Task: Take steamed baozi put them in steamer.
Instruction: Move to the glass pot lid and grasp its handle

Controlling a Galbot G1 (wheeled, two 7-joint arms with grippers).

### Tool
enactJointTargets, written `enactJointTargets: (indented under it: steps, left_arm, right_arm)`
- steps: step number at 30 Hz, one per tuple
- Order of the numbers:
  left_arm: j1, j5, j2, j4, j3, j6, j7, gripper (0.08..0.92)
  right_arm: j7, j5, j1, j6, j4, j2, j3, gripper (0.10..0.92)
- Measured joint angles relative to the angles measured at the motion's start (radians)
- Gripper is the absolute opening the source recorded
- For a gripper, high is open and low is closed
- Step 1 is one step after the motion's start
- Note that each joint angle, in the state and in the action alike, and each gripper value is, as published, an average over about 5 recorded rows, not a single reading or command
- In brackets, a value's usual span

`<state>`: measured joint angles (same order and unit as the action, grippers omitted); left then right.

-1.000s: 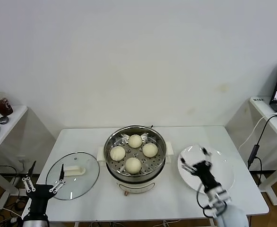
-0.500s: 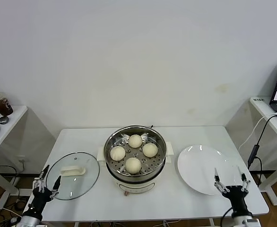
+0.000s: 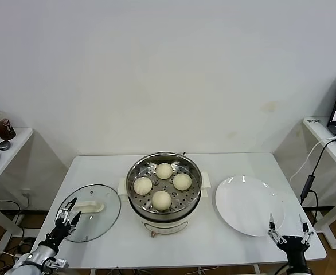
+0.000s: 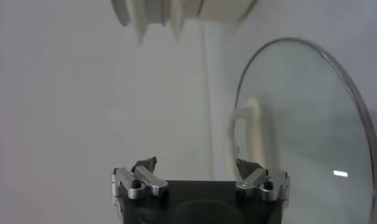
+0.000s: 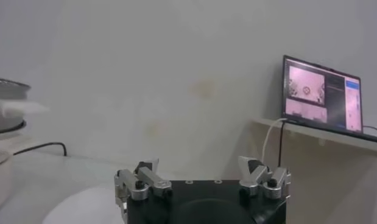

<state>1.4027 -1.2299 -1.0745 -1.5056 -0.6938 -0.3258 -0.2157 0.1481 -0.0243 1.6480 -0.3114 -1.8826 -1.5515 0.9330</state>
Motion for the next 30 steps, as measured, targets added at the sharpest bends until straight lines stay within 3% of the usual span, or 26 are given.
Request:
enactJointTargets:
  steps: [16,30]
  left_arm:
    - [-0.170,-0.068,0.005,0.155,0.091,0.004,-0.013,0.807]
    - [-0.256,-0.076,-0.003,0.279,0.119,0.002,-0.024,0.411]
  right_arm:
    - [0.001,0.021,0.020,-0.009,0.013,-0.015,0.012,0.823]
    - [0.005,0.041,0.022,-0.008,0.022,-0.022,0.000,0.823]
